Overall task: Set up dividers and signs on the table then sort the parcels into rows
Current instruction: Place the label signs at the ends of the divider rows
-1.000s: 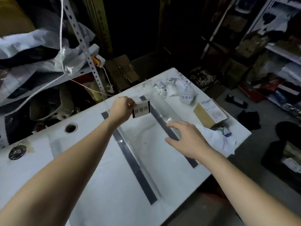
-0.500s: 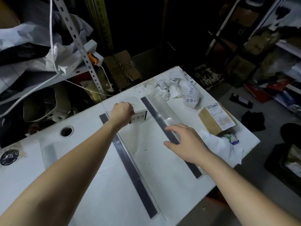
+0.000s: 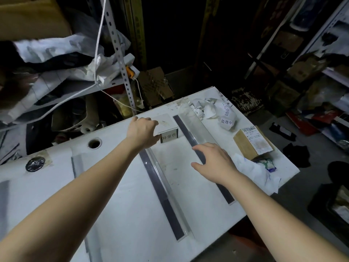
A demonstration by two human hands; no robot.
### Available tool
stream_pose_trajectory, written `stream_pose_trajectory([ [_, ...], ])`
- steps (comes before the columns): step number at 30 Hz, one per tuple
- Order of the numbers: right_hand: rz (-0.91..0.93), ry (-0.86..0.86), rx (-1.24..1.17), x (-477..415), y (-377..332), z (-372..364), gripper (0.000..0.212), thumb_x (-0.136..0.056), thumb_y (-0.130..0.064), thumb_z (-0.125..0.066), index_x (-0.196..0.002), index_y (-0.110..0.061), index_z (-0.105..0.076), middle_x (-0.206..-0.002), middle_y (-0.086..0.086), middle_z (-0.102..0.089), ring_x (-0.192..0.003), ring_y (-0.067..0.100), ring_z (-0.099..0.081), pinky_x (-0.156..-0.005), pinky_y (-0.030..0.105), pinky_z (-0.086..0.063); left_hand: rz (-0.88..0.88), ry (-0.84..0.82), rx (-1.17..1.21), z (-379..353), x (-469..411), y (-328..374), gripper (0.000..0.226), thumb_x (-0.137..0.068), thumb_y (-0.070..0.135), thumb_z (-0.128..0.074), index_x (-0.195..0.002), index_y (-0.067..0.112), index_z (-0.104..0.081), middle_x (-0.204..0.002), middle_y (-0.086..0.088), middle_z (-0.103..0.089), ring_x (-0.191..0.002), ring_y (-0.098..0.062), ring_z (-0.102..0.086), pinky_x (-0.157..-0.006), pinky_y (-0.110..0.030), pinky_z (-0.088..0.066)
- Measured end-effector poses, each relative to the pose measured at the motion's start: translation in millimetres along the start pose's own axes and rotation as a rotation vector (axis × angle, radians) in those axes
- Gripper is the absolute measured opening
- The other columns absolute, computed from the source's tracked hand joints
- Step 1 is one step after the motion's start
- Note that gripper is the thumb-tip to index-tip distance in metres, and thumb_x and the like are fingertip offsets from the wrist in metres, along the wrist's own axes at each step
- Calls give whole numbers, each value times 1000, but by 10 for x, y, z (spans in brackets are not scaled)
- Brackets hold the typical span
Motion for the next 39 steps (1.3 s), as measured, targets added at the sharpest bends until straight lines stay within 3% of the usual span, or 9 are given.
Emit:
stream_pose_trajectory([
  [7, 114, 53, 132, 482, -560, 141, 57, -91, -42, -66, -144, -30, -51, -145, -3, -53, -133, 22, -47, -107, 38, -38, 151, 93, 43, 569, 1460, -313, 58, -95, 56, -57, -142, 23, -56, -132, -2, -66, -122, -24, -60, -107, -44, -39],
  [11, 222, 61, 162, 969, -997, 65, 57, -90, -42, -66, -144, -33, -50, -146, -3, -53, -133, 27, -49, -105, 43, -44, 311, 120, 14, 784, 2601, -561, 54, -91, 60, -56, -134, 26, -58, -129, 0, -64, -121, -25, -58, -103, -42, -40],
  [16, 388, 57, 218, 1644, -1763, -158, 60, -90, -45, -69, -145, -29, -50, -144, 1, -55, -132, 28, -49, -104, 45, -42, 502, 136, 24, 1002, 4064, -853, 60, -91, 61, -55, -138, 24, -56, -136, -3, -61, -123, -28, -57, -101, -43, -42],
  [27, 646, -54, 181, 2775, -3690, -1131, 62, -88, -44, -69, -145, -29, -50, -147, -1, -53, -139, 23, -43, -110, 45, -39, 833, 123, 170, 780, 6659, -1929, 67, -95, 65, -49, -149, 25, -48, -143, -2, -58, -126, -24, -58, -96, -42, -53],
  [32, 692, -82, 205, 3167, -4664, -1795, 62, -88, -42, -70, -145, -28, -50, -147, 0, -54, -138, 24, -45, -111, 47, -40, 876, 37, 201, 414, 7510, -2699, 60, -94, 65, -48, -140, 26, -53, -132, -1, -62, -115, -24, -61, -87, -40, -54],
  [39, 685, -105, 231, 3263, -5640, -2366, 60, -89, -40, -69, -145, -29, -50, -143, -2, -56, -135, 23, -48, -106, 44, -42, 852, 20, 224, 162, 7947, -3602, 62, -96, 61, -53, -147, 27, -49, -145, 0, -55, -128, -24, -56, -100, -43, -50],
])
Point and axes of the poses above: each hand's wrist, its own x-axis away from the middle knuckle, its own z-axis out of the back of the hand, y = z × x, the point moved 5 cm from there along -x, towards the middle knuckle
